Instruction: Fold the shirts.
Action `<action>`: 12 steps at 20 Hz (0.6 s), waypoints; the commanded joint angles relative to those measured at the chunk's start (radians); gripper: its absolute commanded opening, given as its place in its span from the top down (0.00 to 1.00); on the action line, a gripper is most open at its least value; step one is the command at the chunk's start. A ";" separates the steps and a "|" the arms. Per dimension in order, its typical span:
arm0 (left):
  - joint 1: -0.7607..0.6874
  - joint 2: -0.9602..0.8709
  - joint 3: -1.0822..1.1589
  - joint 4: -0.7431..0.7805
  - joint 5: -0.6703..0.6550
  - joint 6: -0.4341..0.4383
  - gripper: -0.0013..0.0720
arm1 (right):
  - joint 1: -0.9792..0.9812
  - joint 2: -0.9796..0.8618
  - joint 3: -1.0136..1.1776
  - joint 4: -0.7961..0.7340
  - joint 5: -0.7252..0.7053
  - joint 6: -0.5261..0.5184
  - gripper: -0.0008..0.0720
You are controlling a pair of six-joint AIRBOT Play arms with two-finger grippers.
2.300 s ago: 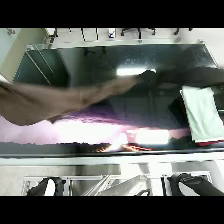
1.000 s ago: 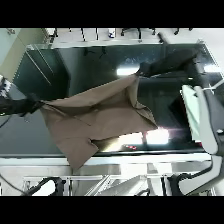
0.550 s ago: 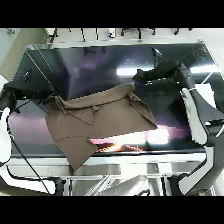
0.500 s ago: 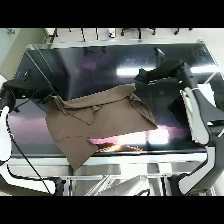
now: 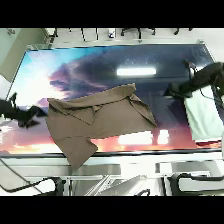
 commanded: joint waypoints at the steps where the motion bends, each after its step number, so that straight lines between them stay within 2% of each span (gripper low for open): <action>1: 0.076 0.155 -0.314 0.049 0.011 0.032 0.11 | -0.107 0.124 -0.244 -0.051 0.005 -0.096 0.32; 4: 0.067 0.242 -0.467 0.027 -0.102 0.041 0.10 | -0.264 0.140 -0.361 0.069 0.019 -0.151 0.32; 7: 0.030 0.256 -0.513 -0.047 -0.252 0.043 0.10 | -0.372 0.140 -0.450 0.240 0.030 -0.245 0.32; 11: -0.052 0.130 -0.442 -0.084 -0.323 0.048 0.10 | -0.398 0.130 -0.514 0.240 0.034 -0.284 0.32; 12: -0.080 0.087 -0.425 -0.082 -0.323 0.048 0.11 | -0.397 0.124 -0.525 0.234 0.042 -0.293 0.22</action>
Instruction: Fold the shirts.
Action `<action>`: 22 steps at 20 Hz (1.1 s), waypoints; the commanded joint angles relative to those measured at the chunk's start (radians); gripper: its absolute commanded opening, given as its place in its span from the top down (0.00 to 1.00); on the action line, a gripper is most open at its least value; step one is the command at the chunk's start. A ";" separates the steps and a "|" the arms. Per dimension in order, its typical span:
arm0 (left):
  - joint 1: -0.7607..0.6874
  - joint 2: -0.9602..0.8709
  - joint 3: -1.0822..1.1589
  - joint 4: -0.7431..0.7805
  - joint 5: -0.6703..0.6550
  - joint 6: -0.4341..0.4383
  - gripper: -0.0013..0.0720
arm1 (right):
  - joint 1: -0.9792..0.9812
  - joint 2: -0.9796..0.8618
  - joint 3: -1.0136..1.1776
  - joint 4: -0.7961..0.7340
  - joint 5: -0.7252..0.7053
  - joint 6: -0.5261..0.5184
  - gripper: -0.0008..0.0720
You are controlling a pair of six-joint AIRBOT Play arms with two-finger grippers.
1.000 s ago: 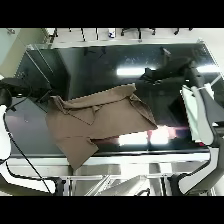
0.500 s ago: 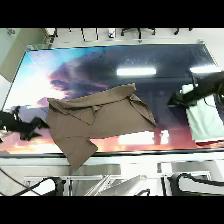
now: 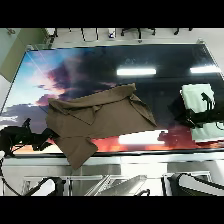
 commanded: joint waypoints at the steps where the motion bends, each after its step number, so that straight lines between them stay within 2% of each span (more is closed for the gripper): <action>1: -0.079 -0.115 0.039 -0.019 -0.063 0.005 0.11 | -0.023 -0.017 -0.053 0.026 0.014 -0.051 0.08; 2: -0.097 -0.148 0.056 -0.019 -0.064 0.005 0.27 | -0.022 -0.031 -0.053 0.025 0.014 -0.062 0.08; 5: -0.126 -0.209 0.127 -0.019 -0.054 0.005 0.95 | 0.005 -0.079 -0.053 0.024 0.012 -0.084 0.08; 10: -0.133 -0.212 0.226 -0.018 0.017 0.005 0.95 | 0.129 -0.180 -0.053 0.021 0.040 -0.087 0.08; 15: -0.133 -0.212 0.271 -0.019 0.032 0.005 0.95 | 0.252 -0.261 -0.052 0.029 0.070 -0.087 0.08; 21: -0.133 -0.212 0.272 -0.019 0.032 0.005 0.95 | 0.363 -0.269 -0.038 0.105 0.233 -0.087 0.09; 22: -0.133 -0.212 0.272 -0.019 0.033 0.005 0.95 | 0.364 -0.269 -0.032 0.122 0.254 -0.087 0.17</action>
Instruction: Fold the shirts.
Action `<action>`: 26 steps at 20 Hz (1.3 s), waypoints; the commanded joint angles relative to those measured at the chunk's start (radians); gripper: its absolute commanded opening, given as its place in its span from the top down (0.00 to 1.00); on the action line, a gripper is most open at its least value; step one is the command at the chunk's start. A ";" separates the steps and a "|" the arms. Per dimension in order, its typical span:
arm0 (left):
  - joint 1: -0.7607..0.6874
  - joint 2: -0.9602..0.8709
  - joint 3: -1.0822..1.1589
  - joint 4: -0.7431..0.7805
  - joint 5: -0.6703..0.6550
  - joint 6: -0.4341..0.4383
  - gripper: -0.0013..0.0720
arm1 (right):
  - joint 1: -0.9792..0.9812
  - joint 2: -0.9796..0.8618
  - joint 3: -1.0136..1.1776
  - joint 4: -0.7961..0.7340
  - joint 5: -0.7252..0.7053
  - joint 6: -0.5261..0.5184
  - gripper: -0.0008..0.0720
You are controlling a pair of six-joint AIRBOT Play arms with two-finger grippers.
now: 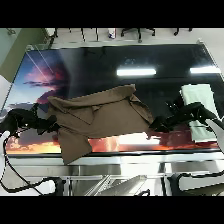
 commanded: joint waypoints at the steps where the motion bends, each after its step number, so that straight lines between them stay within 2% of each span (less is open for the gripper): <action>1: -0.001 0.000 0.003 -0.001 0.005 0.000 0.95 | 0.034 -0.006 0.018 0.052 0.195 0.001 0.27; 2: -0.001 0.000 0.003 -0.001 0.005 0.000 0.95 | 0.034 -0.006 0.024 0.052 0.195 0.005 0.40; 3: -0.001 0.000 0.003 -0.002 0.006 0.000 0.95 | 0.034 -0.006 0.025 0.053 0.193 0.008 0.64; 4: -0.001 0.000 0.003 -0.002 0.009 0.000 0.95 | 0.034 -0.006 0.025 0.053 0.193 0.008 0.80; 5: -0.001 0.000 0.004 -0.002 0.012 0.000 0.95 | 0.034 -0.005 0.025 0.056 0.193 0.008 0.92; 6: -0.001 0.001 0.004 -0.002 0.016 0.000 0.95 | 0.034 -0.005 0.025 0.064 0.196 0.008 0.96; 9: -0.001 0.061 0.004 -0.006 0.026 0.001 0.95 | 0.034 0.018 0.025 0.113 0.167 0.006 0.96; 11: 0.007 0.176 0.018 -0.098 0.037 0.051 0.95 | 0.034 0.092 0.042 0.164 0.090 0.000 0.96; 14: 0.018 0.373 0.184 -0.247 0.100 0.061 0.95 | 0.031 0.314 0.156 0.322 -0.037 0.013 0.96; 15: 0.015 0.437 0.277 -0.271 0.107 0.061 0.95 | 0.031 0.420 0.206 0.382 -0.021 0.024 0.96; 18: -0.032 0.593 0.574 -0.283 0.073 0.059 0.95 | 0.031 0.727 0.389 0.425 0.170 0.006 0.96; 21: -0.071 0.708 0.872 -0.270 -0.068 0.059 0.95 | 0.031 0.970 0.577 0.399 0.450 -0.067 0.96; 24: -0.069 0.754 1.069 -0.144 -0.155 0.006 0.95 | 0.031 1.072 0.713 0.299 0.581 -0.067 0.96; 26: -0.070 0.743 1.144 -0.050 -0.117 -0.047 0.95 | 0.031 1.075 0.768 0.293 0.598 -0.067 0.96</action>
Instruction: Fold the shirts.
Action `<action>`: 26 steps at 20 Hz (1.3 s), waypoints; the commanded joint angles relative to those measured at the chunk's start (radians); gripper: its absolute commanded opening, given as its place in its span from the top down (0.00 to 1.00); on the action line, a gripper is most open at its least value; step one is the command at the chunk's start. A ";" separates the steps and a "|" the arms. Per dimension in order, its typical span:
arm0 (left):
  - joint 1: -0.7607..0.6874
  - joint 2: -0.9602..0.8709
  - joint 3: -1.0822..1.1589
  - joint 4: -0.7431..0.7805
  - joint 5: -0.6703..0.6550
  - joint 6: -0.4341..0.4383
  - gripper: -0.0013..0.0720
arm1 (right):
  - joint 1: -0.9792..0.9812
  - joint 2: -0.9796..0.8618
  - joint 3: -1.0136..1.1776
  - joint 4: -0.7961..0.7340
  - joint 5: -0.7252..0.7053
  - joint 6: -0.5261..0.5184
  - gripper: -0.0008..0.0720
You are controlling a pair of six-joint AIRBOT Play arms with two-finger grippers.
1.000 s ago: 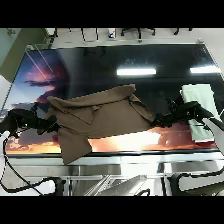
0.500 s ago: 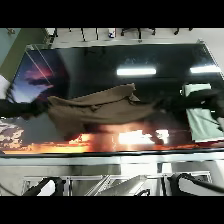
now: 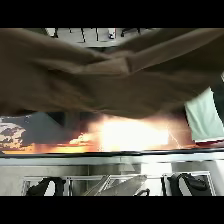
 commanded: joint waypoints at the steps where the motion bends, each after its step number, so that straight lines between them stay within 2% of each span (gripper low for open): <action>1: -0.005 0.003 0.184 0.151 0.023 -0.078 0.95 | 0.000 0.060 0.113 -0.043 0.124 -0.014 0.96; 2: -0.005 -0.023 0.208 0.158 0.075 -0.085 0.95 | 0.000 0.043 0.113 -0.047 0.121 -0.013 0.96; 5: -0.005 -0.124 0.193 0.158 0.233 -0.105 0.95 | 0.000 -0.078 0.112 -0.108 0.008 0.107 0.96; 8: -0.006 -0.226 0.022 0.148 0.319 -0.108 0.95 | 0.003 -0.257 0.063 -0.113 -0.170 0.193 0.96; 10: -0.033 -0.312 -0.116 0.151 0.347 -0.108 0.95 | 0.022 -0.369 -0.044 -0.114 -0.232 0.214 0.96; 12: -0.073 -0.416 -0.278 0.158 0.316 -0.083 0.95 | 0.055 -0.468 -0.209 -0.121 -0.182 0.211 0.96; 14: -0.103 -0.532 -0.401 0.161 0.211 -0.064 0.95 | 0.065 -0.579 -0.347 -0.129 -0.071 0.210 0.96; 16: -0.111 -0.694 -0.452 0.159 0.113 -0.062 0.95 | 0.062 -0.732 -0.390 -0.129 -0.023 0.210 0.96; 21: -0.112 -1.107 -0.243 0.155 0.132 -0.077 0.95 | 0.056 -1.048 -0.323 -0.029 0.003 0.162 0.96; 26: -0.113 -1.305 0.048 0.158 0.138 -0.143 0.95 | 0.040 -1.180 -0.142 -0.030 -0.005 0.192 0.96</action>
